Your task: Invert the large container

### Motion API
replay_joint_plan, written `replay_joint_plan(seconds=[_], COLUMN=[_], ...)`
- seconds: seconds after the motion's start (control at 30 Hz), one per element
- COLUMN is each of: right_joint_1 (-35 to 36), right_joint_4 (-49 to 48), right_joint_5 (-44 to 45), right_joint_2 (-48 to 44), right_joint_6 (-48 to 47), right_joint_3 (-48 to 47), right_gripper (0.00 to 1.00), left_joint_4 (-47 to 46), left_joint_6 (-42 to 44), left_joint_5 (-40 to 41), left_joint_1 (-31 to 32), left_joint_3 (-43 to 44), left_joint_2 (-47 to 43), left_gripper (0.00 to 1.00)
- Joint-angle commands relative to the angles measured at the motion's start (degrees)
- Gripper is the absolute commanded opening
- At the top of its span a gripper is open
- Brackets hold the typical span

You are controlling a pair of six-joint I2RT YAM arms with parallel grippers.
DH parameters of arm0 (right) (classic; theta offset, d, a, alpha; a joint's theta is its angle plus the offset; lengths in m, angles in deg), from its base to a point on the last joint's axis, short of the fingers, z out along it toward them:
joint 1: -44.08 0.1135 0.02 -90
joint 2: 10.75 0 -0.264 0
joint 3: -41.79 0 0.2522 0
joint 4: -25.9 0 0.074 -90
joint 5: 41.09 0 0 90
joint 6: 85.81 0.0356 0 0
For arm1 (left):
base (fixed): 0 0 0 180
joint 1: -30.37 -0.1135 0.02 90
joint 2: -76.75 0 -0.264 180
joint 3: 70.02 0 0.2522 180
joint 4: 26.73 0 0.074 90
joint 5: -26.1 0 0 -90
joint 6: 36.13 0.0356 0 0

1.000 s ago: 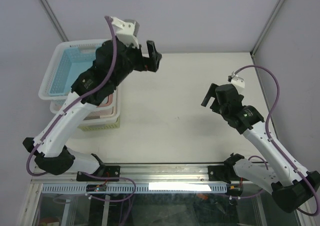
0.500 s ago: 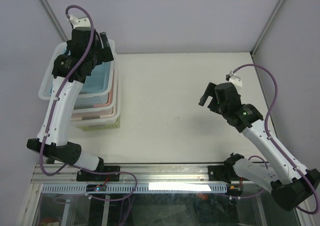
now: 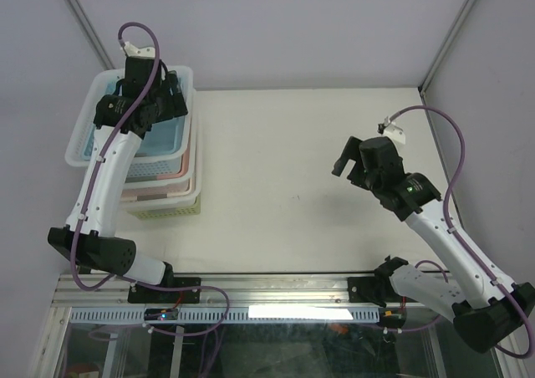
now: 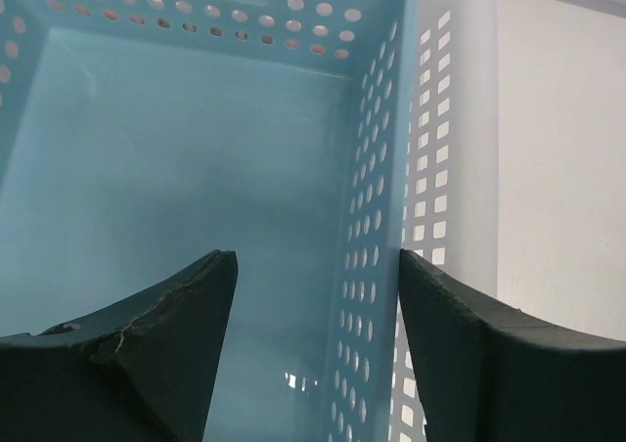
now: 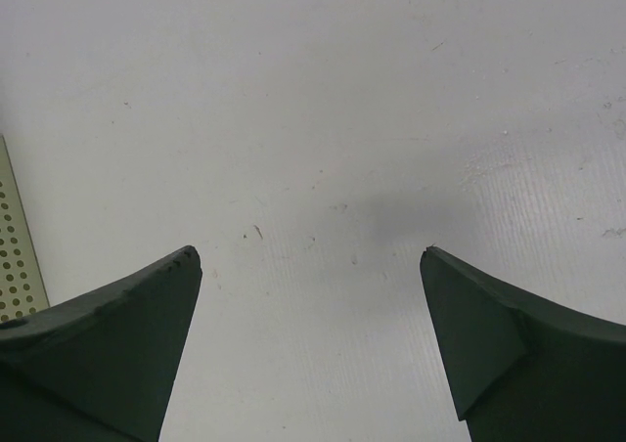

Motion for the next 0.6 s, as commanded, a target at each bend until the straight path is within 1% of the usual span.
replay_joint_plan(seconds=[0.0, 0.1, 0.17, 0.27, 0.37, 0.4, 0.47, 0.57], right_joint_1=[-0.2, -0.2, -0.2, -0.2, -0.2, -0.2, -0.2, -0.2], right_joint_4=[-1.3, -1.2, -1.2, -1.3, -1.3, -1.1, -0.2, 0.4], right_joint_5=[0.7, 0.4, 0.1, -0.4, -0.7, -0.6, 0.8, 1.8], right_joint_2=[0.3, 0.9, 1.2, 1.5, 1.6, 1.6, 1.5, 0.8], right_joint_6=[0.3, 0.3, 0.4, 0.8, 1.0, 0.9, 1.0, 0.8], right_joint_3=[-3.4, -4.0, -4.3, -4.5, -4.4, -4.4, -4.8, -5.1], right_gripper=[0.99, 0.99, 0.99, 0.99, 0.99, 0.99, 0.99, 0.99], left_joint_4=[-2.4, -2.8, -3.1, -3.5, -3.6, -3.6, -3.7, -4.8], left_joint_6=[1.0, 1.5, 1.7, 1.9, 2.4, 2.5, 2.7, 3.2], left_joint_5=[0.5, 1.3, 1.2, 0.7, 0.3, 0.0, -0.8, -1.6], left_joint_1=[0.0, -0.1, -0.1, 0.0, 0.0, 0.0, -0.1, 0.0], left_joint_3=[-2.5, -3.8, -4.2, -3.7, -2.2, -1.6, -0.4, 1.1], left_joint_2=[-1.7, -1.6, -1.7, -1.7, -1.7, -1.7, -1.7, -3.9], left_gripper=[0.66, 0.6, 0.52, 0.46, 0.38, 0.32, 0.24, 0.11])
